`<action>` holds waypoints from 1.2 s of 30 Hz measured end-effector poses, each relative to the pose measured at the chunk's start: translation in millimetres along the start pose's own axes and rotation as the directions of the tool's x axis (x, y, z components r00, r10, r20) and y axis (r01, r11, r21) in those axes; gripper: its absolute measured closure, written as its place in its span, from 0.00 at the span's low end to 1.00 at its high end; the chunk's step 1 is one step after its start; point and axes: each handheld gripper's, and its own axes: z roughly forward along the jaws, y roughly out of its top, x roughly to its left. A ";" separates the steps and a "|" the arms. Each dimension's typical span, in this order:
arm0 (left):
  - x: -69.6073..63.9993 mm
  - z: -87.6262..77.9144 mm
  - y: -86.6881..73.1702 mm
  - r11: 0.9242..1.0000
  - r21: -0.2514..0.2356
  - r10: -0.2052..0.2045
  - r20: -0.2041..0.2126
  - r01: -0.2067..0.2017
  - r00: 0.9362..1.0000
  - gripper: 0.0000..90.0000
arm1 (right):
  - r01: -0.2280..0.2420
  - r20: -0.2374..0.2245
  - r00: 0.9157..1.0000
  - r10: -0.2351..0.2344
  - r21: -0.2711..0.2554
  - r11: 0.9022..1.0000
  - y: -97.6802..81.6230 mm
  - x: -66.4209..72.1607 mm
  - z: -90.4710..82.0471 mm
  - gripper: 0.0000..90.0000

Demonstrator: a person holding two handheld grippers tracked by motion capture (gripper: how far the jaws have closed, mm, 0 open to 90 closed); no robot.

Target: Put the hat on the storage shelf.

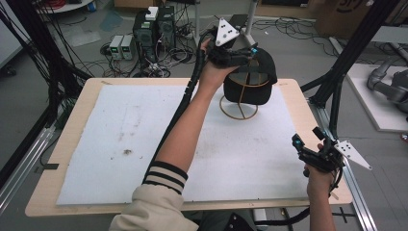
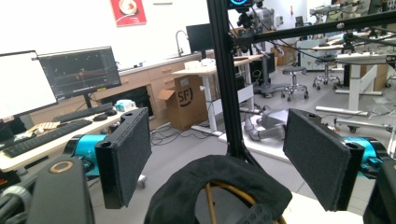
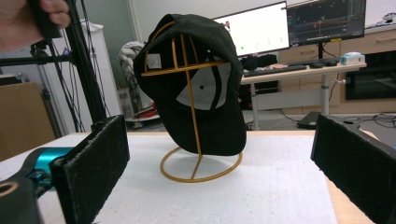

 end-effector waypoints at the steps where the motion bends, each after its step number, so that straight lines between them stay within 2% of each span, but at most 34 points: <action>1: 1.7 -2.9 -0.3 1.000 -0.002 -0.002 -0.003 0.002 1.000 0.26 | -0.001 0.002 1.000 0.001 -0.001 1.000 -0.1 0.2 0.1 0.04; 21: 48.8 -83.2 -8.7 0.999 0.003 -0.032 -0.087 0.032 0.996 0.25 | 0.023 -0.006 1.000 -0.022 0.020 1.000 -2.5 7.9 6.4 0.04; 32: 67.0 -124.4 -16.2 0.999 0.012 -0.037 -0.128 0.038 0.991 0.26 | 0.032 -0.010 0.999 -0.032 0.031 0.999 -4.3 11.2 10.0 0.04; 36: 71.5 -142.8 -18.7 0.999 0.027 -0.023 -0.146 0.027 0.989 0.26 | 0.032 -0.012 0.999 -0.032 0.036 0.999 -4.7 12.1 10.7 0.04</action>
